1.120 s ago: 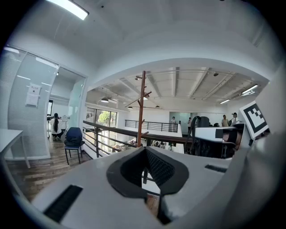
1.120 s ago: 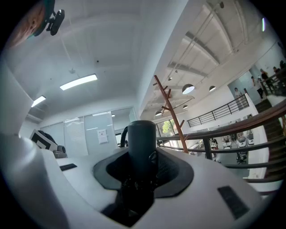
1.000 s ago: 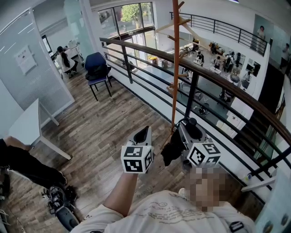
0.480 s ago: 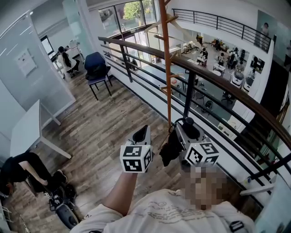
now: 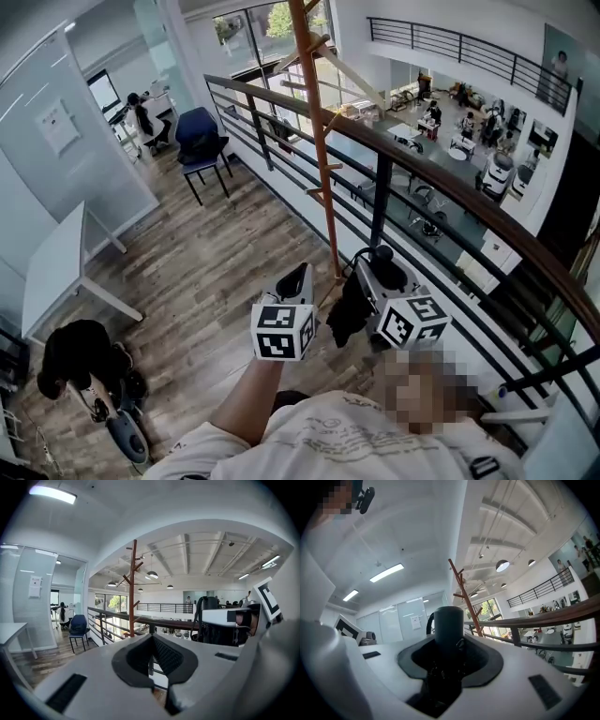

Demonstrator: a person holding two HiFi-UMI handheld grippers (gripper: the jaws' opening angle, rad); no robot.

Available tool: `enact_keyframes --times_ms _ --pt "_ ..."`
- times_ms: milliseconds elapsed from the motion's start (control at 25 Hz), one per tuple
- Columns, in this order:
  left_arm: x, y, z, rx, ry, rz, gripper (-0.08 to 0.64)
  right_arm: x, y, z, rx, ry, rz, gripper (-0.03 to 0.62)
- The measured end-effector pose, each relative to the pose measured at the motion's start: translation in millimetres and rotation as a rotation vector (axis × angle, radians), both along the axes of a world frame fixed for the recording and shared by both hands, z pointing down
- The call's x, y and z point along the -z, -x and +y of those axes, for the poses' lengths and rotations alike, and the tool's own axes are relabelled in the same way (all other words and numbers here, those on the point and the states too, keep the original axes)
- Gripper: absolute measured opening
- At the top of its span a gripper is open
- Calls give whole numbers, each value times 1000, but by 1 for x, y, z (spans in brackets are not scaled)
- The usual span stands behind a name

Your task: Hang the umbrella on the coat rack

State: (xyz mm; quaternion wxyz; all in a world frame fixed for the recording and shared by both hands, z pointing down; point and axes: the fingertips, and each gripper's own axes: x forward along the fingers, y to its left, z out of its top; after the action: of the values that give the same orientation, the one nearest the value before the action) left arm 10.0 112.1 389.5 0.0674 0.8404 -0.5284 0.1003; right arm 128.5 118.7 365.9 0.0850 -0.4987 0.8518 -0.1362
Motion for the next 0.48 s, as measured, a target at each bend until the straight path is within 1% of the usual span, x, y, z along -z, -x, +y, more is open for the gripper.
enact_keyframes --times_ms 80,200,360,480 --pt "-2 -10 -5 7 -2 -23 5 -6 -11 -5 7 9 -11 143" --pt "-6 -19 -11 23 -5 -28 5 -14 -19 -11 26 20 -2 143" --pt "-15 -15 -27 34 12 -17 5 -20 -12 -27 47 28 7 144" --pt "-19 -7 -47 29 16 -10 5 -21 -3 -49 47 34 19 143"
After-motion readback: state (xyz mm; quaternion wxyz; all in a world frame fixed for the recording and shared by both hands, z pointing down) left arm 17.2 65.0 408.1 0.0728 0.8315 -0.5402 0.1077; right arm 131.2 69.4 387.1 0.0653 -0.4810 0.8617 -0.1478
